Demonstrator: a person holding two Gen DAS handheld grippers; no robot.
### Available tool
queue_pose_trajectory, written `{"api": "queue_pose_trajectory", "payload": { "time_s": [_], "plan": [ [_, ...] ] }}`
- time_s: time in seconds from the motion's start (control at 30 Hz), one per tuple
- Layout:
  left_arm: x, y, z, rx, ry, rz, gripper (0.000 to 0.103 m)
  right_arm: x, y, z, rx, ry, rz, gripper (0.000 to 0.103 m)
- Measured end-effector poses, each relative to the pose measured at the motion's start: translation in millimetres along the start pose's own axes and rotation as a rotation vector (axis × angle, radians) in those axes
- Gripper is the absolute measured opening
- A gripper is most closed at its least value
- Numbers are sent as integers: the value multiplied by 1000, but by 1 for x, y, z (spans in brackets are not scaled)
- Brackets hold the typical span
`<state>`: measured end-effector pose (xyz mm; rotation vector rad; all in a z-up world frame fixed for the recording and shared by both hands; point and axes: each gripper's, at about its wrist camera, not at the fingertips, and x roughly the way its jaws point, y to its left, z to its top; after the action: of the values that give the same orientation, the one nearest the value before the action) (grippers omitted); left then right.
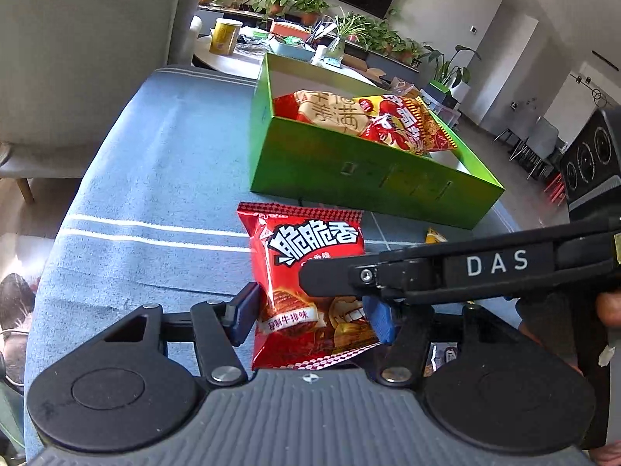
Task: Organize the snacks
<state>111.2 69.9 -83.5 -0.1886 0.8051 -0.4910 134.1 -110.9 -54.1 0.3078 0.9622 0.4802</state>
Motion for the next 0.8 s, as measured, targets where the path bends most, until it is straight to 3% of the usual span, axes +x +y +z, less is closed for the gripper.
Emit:
{"api": "queue_pose_trajectory", "payload": {
  "time_s": [0.37, 0.8],
  "plan": [
    [-27, -33, 36, 74, -124, -27, 55, -48, 5, 18, -41, -181, 14, 74],
    [-12, -66, 91, 181, -211, -22, 55, -66, -11, 61, -15, -311, 6, 74]
  ]
}}
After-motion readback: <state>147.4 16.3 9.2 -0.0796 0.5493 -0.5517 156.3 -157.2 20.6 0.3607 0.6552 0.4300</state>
